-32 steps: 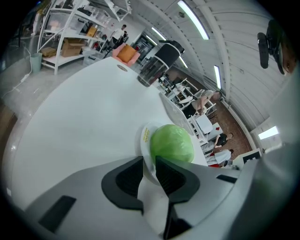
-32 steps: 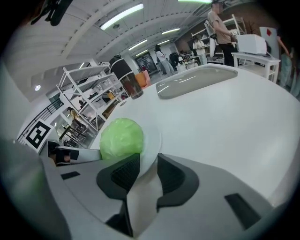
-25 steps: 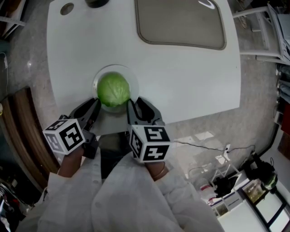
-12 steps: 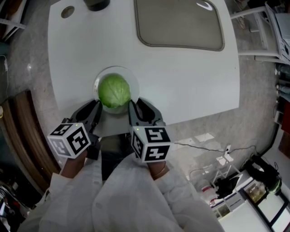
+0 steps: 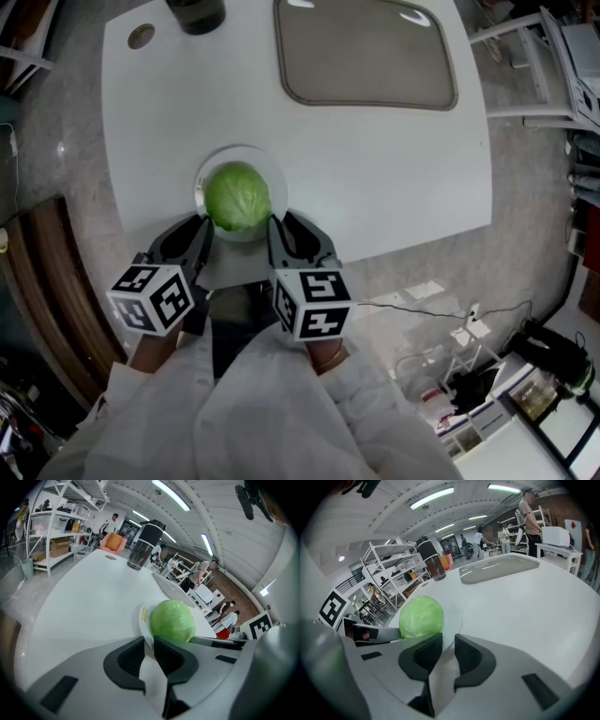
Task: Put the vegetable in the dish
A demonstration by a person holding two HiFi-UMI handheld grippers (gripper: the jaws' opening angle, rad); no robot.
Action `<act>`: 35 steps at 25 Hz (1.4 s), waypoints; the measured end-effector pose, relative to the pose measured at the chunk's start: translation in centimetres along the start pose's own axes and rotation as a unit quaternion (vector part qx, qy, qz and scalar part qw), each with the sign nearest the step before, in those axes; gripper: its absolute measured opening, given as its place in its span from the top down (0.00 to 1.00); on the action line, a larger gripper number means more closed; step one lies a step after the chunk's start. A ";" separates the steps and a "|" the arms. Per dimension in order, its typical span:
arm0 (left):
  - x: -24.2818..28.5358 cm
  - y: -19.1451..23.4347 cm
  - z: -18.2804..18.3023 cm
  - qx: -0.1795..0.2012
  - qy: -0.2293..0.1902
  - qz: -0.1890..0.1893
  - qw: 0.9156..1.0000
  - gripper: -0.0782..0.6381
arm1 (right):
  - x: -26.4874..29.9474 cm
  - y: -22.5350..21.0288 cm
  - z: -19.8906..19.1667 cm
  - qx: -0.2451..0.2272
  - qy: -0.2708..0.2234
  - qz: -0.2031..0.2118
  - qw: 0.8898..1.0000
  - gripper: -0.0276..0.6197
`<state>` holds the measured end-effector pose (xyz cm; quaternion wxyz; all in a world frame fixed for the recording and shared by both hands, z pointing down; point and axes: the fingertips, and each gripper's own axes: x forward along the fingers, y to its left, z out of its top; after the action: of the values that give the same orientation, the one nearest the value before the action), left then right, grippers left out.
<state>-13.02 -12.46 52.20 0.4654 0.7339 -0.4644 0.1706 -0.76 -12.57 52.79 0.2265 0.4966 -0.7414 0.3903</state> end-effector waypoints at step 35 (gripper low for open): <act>4.4 -7.5 8.0 0.028 -0.018 -0.018 0.999 0.80 | -1.7 -6.5 9.8 0.017 -0.050 0.014 0.998 0.82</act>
<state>-5.95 -20.44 47.24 0.4395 0.7576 -0.4546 0.1621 6.39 -20.84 48.10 0.1751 0.5092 -0.7520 0.3802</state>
